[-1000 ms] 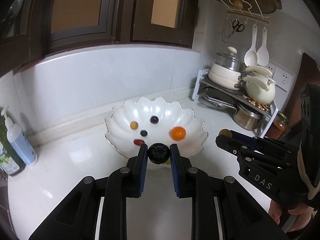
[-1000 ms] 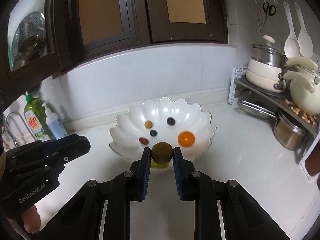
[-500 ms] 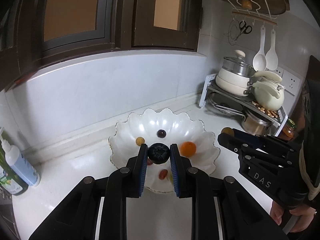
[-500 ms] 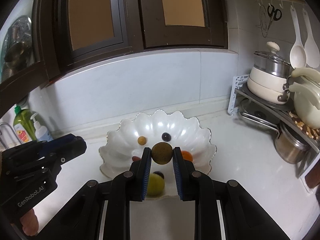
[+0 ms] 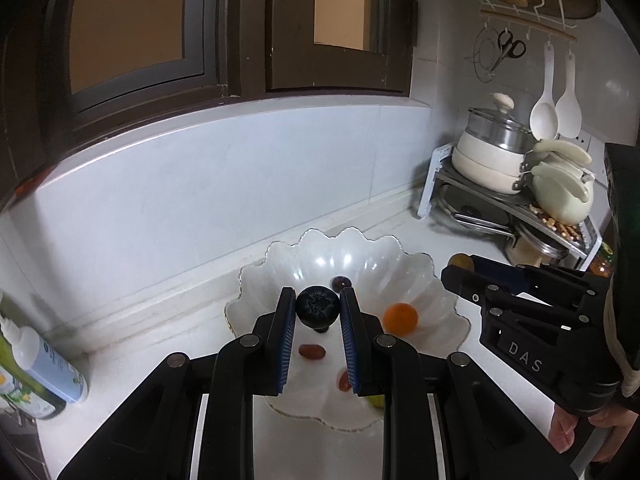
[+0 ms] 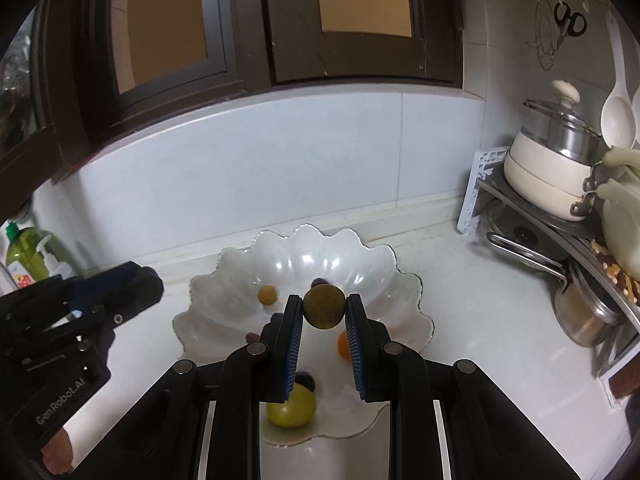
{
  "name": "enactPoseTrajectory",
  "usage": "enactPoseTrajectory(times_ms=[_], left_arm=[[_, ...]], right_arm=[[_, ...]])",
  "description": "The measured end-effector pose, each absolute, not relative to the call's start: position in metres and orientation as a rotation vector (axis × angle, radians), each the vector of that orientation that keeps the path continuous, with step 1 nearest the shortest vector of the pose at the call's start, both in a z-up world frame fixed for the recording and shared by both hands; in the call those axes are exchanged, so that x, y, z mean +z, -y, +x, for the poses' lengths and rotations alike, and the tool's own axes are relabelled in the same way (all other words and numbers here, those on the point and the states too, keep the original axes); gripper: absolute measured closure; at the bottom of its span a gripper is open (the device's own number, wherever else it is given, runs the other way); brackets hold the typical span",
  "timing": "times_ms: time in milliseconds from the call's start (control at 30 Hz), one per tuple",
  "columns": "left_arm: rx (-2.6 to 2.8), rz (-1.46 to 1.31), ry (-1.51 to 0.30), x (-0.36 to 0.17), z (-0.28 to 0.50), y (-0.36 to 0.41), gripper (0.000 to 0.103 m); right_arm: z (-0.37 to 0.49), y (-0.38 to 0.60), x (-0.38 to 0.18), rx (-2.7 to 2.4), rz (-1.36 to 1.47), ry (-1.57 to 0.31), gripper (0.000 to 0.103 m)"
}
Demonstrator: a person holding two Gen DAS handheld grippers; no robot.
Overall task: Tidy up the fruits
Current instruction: 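Carry the blueberry and small yellow fruit up over the white bowl with both tools, then open the left tool to drop the blueberry while the right tool releases the yellow fruit, then withdraw both open tools up and away from the bowl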
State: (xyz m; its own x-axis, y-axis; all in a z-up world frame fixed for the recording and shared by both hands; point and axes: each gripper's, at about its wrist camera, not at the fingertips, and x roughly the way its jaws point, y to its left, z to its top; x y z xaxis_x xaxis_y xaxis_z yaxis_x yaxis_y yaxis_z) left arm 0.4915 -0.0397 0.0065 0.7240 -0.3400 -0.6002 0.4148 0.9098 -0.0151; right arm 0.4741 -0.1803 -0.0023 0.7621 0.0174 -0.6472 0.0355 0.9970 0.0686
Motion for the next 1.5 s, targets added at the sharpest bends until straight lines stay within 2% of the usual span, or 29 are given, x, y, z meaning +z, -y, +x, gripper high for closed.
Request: enactPoseTrajectory(times_ms=[233,933,1067,1167,1367,1433,1500], left_arm=[[-0.399,0.187,-0.658,0.000,0.513,0.055,0.080],[-0.333,0.217,-0.867,-0.045,0.574,0.081,0.079],[-0.289,0.225,-0.868,-0.044,0.576,0.080,0.058],[-0.272,0.217,-0.868,-0.042,0.576,0.075,0.051],[-0.232,0.211,-0.847,-0.032,0.564,0.062,0.035],[-0.226,0.209,-0.834,-0.026,0.556,0.056,0.032],[-0.221,0.208,-0.811,-0.020,0.545,0.052,0.026]], right_arm=[[0.502,0.187,-0.017,-0.022,0.086,-0.780,0.079],[0.560,0.201,-0.060,-0.020,0.105,-0.961,0.079],[0.563,0.203,-0.064,-0.026,0.110,-0.971,0.078],[0.561,0.202,-0.063,-0.033,0.105,-0.976,0.066],[0.541,0.200,-0.057,-0.065,0.067,-0.954,0.062],[0.530,0.198,-0.053,-0.075,0.065,-0.933,0.053],[0.517,0.197,-0.046,-0.089,0.069,-0.904,0.050]])
